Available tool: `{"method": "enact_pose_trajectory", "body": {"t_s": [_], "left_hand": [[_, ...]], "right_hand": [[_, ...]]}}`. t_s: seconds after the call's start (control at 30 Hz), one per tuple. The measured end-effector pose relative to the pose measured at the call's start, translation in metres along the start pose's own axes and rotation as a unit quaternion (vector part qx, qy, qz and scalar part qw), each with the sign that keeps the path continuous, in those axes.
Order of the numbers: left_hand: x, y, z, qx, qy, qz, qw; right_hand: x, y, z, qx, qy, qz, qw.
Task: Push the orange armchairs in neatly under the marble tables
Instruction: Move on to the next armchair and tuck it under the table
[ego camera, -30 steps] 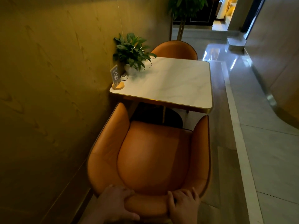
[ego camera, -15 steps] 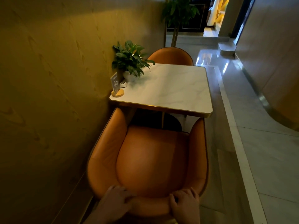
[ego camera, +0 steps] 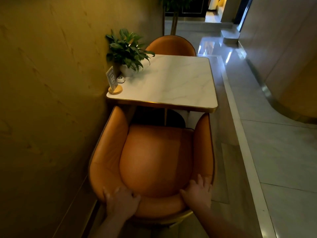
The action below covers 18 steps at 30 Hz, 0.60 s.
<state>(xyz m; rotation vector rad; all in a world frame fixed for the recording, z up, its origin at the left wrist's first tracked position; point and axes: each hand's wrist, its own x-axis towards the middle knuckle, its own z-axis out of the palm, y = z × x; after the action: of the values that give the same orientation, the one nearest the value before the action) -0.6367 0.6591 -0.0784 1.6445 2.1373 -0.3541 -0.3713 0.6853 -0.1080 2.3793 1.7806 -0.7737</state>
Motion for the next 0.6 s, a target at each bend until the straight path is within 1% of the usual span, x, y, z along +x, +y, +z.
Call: {"method": "enact_pose_trajectory", "body": {"t_s": [0.1, 0.17, 0.53, 0.6], "left_hand": [[-0.003, 0.006, -0.004, 0.003, -0.001, -0.020, 1.000], [-0.005, 0.008, -0.008, 0.005, -0.001, -0.025, 1.000], [-0.001, 0.002, -0.013, -0.008, 0.014, -0.029, 0.999], [0.003, -0.006, -0.017, -0.007, 0.029, -0.021, 0.999]], "right_hand": [[0.011, -0.003, -0.003, 0.035, -0.036, 0.049, 0.998], [0.014, -0.005, -0.002, 0.058, -0.050, 0.060, 0.995], [0.004, -0.022, -0.004, 0.104, -0.014, 0.105, 0.989], [0.002, -0.031, 0.000, 0.107, -0.009, 0.107, 0.988]]}}
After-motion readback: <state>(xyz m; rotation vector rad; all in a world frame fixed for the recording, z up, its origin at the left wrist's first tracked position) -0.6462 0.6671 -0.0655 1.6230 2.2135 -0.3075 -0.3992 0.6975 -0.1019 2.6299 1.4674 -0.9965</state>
